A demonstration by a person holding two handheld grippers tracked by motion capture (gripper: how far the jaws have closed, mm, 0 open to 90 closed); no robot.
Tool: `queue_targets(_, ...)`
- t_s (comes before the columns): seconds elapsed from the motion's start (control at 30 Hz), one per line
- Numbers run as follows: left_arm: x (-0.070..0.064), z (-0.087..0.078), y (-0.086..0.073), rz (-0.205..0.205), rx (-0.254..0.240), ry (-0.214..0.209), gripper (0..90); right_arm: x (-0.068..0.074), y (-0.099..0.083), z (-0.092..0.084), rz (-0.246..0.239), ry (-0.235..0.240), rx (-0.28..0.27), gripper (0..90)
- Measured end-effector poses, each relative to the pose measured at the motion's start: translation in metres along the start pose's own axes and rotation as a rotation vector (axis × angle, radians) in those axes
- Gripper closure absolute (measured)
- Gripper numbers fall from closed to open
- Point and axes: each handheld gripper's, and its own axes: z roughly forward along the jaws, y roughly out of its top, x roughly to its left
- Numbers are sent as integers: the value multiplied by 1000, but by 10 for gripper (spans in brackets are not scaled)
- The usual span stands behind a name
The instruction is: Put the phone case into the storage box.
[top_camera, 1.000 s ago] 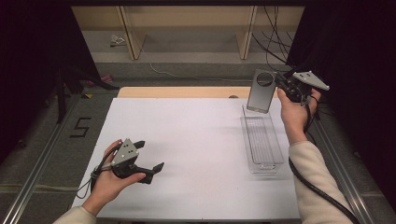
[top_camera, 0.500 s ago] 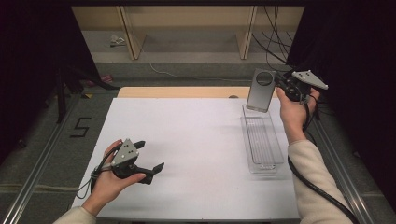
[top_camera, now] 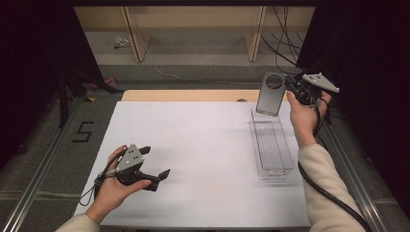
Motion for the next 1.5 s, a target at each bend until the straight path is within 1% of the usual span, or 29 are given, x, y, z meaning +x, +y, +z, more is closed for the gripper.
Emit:
queue_targets(0.57,1,1,-1,-4,2,-1,0,1,-3,6,-3,6,7,852)
queue_targets(1.5,1,0,0,-2,2,0,0,-1,-9,11,-3,2,19,852)
